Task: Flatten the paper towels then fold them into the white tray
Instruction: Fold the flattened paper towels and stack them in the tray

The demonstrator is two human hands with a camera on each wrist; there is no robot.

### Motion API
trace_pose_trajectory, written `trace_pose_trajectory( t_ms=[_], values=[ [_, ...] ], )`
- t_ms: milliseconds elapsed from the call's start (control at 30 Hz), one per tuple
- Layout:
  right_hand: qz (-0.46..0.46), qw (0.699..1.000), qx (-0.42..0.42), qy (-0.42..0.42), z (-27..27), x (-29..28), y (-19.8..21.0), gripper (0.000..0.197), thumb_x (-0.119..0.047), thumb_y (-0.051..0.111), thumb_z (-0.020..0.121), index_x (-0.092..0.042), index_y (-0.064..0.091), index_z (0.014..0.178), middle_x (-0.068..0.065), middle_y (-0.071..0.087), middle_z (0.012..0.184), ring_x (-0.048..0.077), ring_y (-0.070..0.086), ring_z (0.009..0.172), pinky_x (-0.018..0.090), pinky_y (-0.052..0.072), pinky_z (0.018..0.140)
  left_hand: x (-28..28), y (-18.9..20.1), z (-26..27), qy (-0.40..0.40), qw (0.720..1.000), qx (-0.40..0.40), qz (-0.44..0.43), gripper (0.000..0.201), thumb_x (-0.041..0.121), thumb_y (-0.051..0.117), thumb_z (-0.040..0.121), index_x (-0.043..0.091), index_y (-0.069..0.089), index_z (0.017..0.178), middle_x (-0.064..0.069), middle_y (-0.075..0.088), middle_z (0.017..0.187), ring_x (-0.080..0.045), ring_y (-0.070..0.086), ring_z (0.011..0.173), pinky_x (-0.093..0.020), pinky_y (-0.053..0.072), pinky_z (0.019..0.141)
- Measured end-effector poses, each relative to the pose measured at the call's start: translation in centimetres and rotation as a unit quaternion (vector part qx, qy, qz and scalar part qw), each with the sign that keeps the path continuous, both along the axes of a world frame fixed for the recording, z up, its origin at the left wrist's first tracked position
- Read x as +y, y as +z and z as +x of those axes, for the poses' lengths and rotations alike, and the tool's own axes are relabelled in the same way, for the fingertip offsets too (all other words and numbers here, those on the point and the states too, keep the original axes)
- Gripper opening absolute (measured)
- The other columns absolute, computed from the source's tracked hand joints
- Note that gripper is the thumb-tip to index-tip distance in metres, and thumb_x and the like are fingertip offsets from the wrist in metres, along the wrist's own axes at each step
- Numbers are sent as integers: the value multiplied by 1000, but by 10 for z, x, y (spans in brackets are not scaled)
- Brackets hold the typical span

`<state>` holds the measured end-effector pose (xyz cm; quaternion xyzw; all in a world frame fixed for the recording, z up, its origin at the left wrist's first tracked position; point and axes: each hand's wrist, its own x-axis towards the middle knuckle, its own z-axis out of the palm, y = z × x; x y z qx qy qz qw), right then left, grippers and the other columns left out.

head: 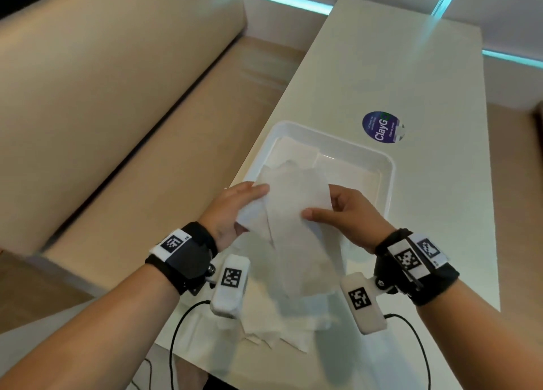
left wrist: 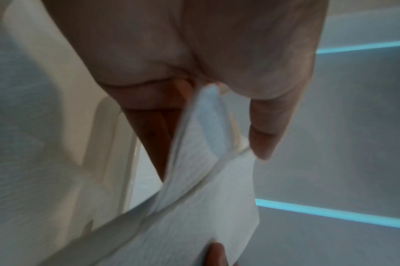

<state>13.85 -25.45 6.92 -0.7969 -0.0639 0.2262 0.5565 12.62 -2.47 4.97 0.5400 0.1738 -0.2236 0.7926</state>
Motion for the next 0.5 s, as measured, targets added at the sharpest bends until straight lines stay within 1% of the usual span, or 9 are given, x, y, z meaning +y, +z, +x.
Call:
trace_pose_trajectory(
  t_ms=[67, 133, 200, 267, 333, 400, 500],
  values=[
    [26, 999, 9, -40, 1, -3, -2, 23, -25, 74, 79, -18, 70, 101, -1, 74, 97, 18, 70, 90, 35, 55, 84, 1, 0, -4, 35, 998, 11, -58, 56, 34, 73, 72, 6, 61, 119, -15, 69, 108, -26, 69, 87, -36, 58, 72],
    [61, 995, 26, -70, 2, -4, -2, 23, -23, 73, 79, -17, 69, 101, 2, 74, 97, 22, 71, 91, 37, 56, 84, -1, -1, -7, 40, 996, 10, -81, 53, 28, 70, 78, 1, 59, 123, -18, 69, 108, -26, 70, 87, -36, 58, 74],
    [83, 992, 30, -89, 2, -3, -4, 28, -23, 72, 80, -16, 66, 107, 3, 74, 99, 24, 71, 91, 38, 56, 83, -7, -2, -9, 37, 997, 1, -69, 53, 20, 68, 84, -5, 52, 129, -18, 68, 111, -27, 69, 91, -35, 58, 77],
    [89, 990, 21, -103, 2, 1, -7, 29, -24, 69, 84, -16, 63, 112, 2, 73, 101, 22, 70, 92, 39, 55, 84, -13, -1, -8, 34, 998, -13, -49, 45, 17, 58, 90, -3, 52, 130, -16, 68, 113, -25, 69, 92, -34, 57, 76],
    [83, 990, 4, -115, 0, 4, -9, 22, -27, 62, 90, -18, 62, 110, -2, 73, 101, 18, 70, 92, 37, 54, 83, -17, 0, -6, 29, 999, -24, -24, 35, 17, 51, 97, 1, 55, 128, -15, 69, 113, -23, 68, 91, -34, 57, 74],
    [76, 988, -13, -130, -1, 7, -9, 15, -29, 57, 93, -20, 64, 103, -5, 73, 95, 12, 69, 86, 30, 53, 76, -18, 0, -5, 15, 999, -34, 0, 32, 18, 48, 99, 2, 55, 127, -14, 69, 111, -24, 68, 90, -35, 57, 73],
    [87, 984, -31, -151, -3, 5, -8, 13, -24, 58, 93, -17, 66, 100, -3, 72, 92, 10, 68, 79, 23, 52, 68, -18, -1, -6, -1, 999, -40, 20, 32, 19, 47, 100, 3, 56, 126, -15, 70, 108, -26, 67, 88, -38, 57, 75]
  ],
)
